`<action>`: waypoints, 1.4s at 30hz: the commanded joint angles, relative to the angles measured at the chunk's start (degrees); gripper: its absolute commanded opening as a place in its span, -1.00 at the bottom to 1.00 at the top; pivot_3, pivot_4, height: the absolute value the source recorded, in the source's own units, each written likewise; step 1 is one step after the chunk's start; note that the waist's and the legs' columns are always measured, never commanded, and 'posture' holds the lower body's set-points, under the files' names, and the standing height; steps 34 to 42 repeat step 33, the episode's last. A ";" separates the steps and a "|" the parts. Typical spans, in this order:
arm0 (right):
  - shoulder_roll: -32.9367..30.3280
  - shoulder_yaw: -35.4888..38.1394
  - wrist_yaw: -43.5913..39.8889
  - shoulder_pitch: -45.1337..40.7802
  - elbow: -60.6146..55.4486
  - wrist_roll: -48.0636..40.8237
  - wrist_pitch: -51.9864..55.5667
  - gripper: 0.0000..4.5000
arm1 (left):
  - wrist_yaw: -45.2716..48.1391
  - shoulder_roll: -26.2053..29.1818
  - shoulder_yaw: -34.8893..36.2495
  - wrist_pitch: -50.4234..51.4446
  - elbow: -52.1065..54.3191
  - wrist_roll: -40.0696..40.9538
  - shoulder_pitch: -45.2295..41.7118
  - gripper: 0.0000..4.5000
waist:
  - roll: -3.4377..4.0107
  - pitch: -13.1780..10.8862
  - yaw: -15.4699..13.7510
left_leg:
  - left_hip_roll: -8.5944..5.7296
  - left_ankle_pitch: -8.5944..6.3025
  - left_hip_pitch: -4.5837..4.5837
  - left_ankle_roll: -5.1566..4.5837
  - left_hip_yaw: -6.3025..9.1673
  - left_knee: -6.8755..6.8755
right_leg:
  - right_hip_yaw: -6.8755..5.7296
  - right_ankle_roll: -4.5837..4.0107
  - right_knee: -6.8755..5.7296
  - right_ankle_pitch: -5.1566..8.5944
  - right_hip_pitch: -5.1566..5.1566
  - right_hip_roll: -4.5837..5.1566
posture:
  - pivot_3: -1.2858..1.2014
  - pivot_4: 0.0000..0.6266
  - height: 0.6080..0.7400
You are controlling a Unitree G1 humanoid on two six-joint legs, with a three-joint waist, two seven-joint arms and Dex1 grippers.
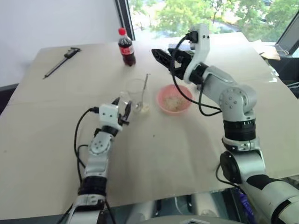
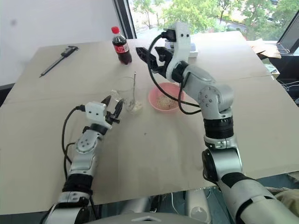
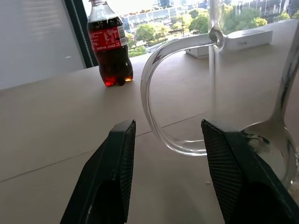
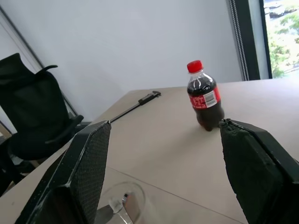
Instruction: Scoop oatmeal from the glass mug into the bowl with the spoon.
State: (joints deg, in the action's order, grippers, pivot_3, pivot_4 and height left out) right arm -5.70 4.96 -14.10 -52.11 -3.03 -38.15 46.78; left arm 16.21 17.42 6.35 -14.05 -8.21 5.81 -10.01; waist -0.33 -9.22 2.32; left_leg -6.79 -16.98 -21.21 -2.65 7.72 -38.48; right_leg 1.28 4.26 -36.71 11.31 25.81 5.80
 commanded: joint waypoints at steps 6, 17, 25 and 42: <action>-8.95 3.92 -11.51 13.98 -12.36 -3.19 -4.61 0.67 | 0.56 2.53 4.37 12.24 26.20 5.37 14.46 0.02 | 0.00 -0.02 -0.36 | 0.04 -0.01 0.03 0.00 0.01 0.01 | -0.02 0.00 0.00 0.00 -0.03 -0.03 | 0.03 -0.52 1.00; -23.71 4.77 -32.96 49.51 -15.75 2.02 -19.80 0.99 | 5.53 1.82 0.85 16.72 35.86 7.74 33.04 1.00 | -0.01 -0.08 -2.10 | 0.06 -0.03 0.19 -0.01 -0.11 0.08 | 0.02 0.03 0.12 0.02 -0.26 -0.01 | 0.03 -0.52 1.00; -28.26 4.25 -42.22 58.52 -5.12 11.17 -35.86 0.99 | 8.12 1.26 0.71 17.20 36.13 9.53 39.08 1.00 | -0.11 -0.15 -2.26 | 0.25 -0.16 0.62 -0.21 -0.12 0.03 | -0.01 0.28 0.18 0.16 -0.68 -0.13 | 0.03 -0.52 1.00; -27.63 5.51 -42.37 57.91 0.15 11.10 -39.98 0.99 | 8.40 1.47 0.74 18.63 38.63 10.06 42.35 1.00 | -0.15 -0.16 -2.80 | 0.29 -0.16 0.59 -0.16 -0.12 0.02 | -0.01 0.09 0.23 0.04 -0.68 -0.13 | 0.03 -0.52 1.00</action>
